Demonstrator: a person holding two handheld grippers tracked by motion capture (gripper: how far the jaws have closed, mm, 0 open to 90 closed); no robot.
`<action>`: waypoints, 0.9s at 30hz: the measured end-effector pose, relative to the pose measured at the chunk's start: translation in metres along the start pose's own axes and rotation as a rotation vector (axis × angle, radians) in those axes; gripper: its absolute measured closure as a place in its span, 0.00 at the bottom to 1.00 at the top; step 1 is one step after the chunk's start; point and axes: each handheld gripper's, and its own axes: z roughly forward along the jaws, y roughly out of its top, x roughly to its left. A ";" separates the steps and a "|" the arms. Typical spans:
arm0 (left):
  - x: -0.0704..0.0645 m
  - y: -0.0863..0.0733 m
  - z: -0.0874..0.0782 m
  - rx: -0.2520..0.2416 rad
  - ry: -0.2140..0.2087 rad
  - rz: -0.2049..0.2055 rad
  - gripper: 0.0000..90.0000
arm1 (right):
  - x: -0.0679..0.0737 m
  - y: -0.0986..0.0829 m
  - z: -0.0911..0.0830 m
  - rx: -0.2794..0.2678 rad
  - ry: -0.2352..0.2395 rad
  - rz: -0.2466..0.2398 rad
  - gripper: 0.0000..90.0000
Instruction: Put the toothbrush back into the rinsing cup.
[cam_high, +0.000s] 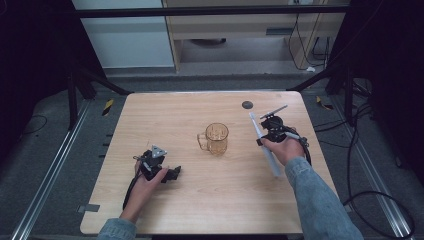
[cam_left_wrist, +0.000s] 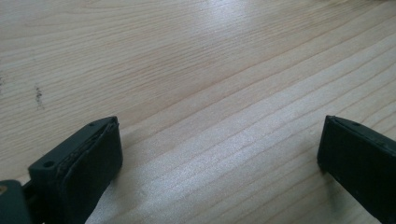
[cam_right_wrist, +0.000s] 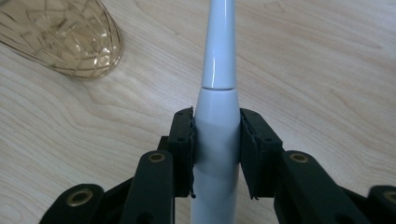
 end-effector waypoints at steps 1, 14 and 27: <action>0.000 0.000 0.000 0.000 0.000 0.000 0.00 | 0.000 0.001 -0.002 -0.006 -0.001 0.002 0.75; 0.000 0.000 0.000 0.000 0.000 0.001 0.00 | 0.005 0.020 -0.017 -0.118 0.009 -0.011 0.75; 0.000 0.000 0.000 0.001 0.000 0.001 0.00 | 0.015 0.046 -0.025 -0.251 0.040 -0.025 0.75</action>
